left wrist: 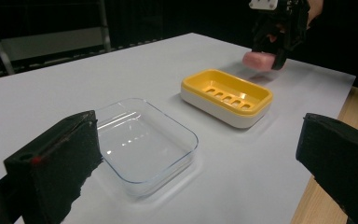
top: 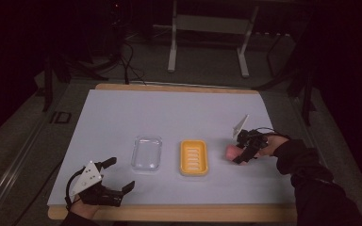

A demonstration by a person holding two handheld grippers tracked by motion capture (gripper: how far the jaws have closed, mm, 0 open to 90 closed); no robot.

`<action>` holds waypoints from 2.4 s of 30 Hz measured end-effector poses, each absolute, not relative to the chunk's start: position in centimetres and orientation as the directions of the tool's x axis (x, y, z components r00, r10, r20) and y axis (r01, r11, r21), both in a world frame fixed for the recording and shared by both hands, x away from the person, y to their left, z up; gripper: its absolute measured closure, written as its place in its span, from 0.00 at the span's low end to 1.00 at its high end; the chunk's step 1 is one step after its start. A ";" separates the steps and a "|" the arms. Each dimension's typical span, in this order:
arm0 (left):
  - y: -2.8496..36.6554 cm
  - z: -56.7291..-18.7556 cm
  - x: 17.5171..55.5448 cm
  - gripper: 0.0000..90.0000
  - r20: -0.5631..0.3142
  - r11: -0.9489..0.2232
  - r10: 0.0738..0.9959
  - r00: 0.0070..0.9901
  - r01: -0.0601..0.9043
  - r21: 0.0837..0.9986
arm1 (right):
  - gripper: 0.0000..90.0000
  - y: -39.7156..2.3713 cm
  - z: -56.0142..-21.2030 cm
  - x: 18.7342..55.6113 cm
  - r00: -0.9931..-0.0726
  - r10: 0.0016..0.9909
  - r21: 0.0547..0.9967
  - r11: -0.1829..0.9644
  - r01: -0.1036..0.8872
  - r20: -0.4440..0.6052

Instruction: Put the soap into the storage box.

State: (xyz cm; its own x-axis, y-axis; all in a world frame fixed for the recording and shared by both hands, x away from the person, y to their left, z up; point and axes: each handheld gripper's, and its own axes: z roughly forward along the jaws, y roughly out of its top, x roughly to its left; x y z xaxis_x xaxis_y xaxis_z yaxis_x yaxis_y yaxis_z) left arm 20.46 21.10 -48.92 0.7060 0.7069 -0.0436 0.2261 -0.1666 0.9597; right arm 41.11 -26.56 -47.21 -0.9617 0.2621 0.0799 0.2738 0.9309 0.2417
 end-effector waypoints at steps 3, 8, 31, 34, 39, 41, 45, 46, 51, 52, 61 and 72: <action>21.0 -48.9 20.5 0.00 -0.044 -0.168 0.704 0.709 0.227 0.959 | 0.42 -26.8 -47.1 41.1 -0.944 0.318 0.244 0.912 0.331 0.090; 21.0 -48.9 20.6 0.00 -0.042 -0.171 0.702 0.711 0.226 0.959 | 0.42 -26.8 -46.8 40.8 -0.881 0.458 0.241 0.847 0.473 0.120; 19.9 -48.7 21.2 0.00 -0.018 -0.190 0.704 0.710 0.214 0.958 | 0.41 -25.7 -45.8 38.0 -0.503 0.864 0.388 0.455 0.801 0.025; 19.4 -48.6 21.2 0.00 0.004 -0.212 0.712 0.702 0.211 0.954 | 0.41 -25.8 -45.7 37.8 -0.462 0.885 0.395 0.406 0.824 0.054; 18.6 -48.4 21.3 0.00 0.049 -0.252 0.710 0.702 0.189 0.949 | 0.41 -25.7 -45.4 37.1 -0.409 0.911 0.383 0.357 0.852 0.059; 18.3 -48.4 21.4 0.00 0.055 -0.265 0.701 0.711 0.189 0.945 | 0.41 -25.7 -45.3 36.9 -0.384 0.920 0.370 0.330 0.868 0.080; 17.7 -48.3 21.6 0.00 0.071 -0.286 0.690 0.720 0.181 0.941 | 0.41 -25.4 -45.0 36.5 -0.342 0.932 0.342 0.285 0.895 0.118; 17.6 -48.2 21.6 0.00 0.082 -0.295 0.693 0.716 0.178 0.939 | 0.41 -25.3 -45.0 36.4 -0.332 0.935 0.336 0.275 0.901 0.127; 17.2 -48.2 21.6 0.00 0.104 -0.321 0.705 0.701 0.185 0.929 | 0.41 -24.5 -44.5 36.0 -0.267 0.943 0.275 0.208 0.939 0.200; 17.2 -48.2 21.6 0.00 0.107 -0.327 0.706 0.700 0.189 0.926 | 0.41 -24.3 -44.4 35.9 -0.255 0.941 0.260 0.195 0.946 0.221; 17.3 -48.2 21.5 0.00 0.082 -0.316 0.679 0.730 0.189 0.930 | 0.41 -21.8 -41.3 35.1 -0.245 0.951 0.244 0.196 0.950 0.190; 17.1 -48.1 21.3 0.00 0.087 -0.319 0.665 0.742 0.177 0.931 | 0.42 -18.1 -38.2 34.5 -0.277 0.948 0.292 0.224 0.930 0.156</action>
State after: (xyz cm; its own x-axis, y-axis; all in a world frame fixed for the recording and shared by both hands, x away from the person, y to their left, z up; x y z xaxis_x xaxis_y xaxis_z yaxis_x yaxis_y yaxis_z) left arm 21.32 17.07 -48.11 0.7418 0.6650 0.0870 0.1771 -0.3193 0.9310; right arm 34.54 -18.14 -38.21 -0.2772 0.9481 0.1559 0.9299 0.2239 0.2917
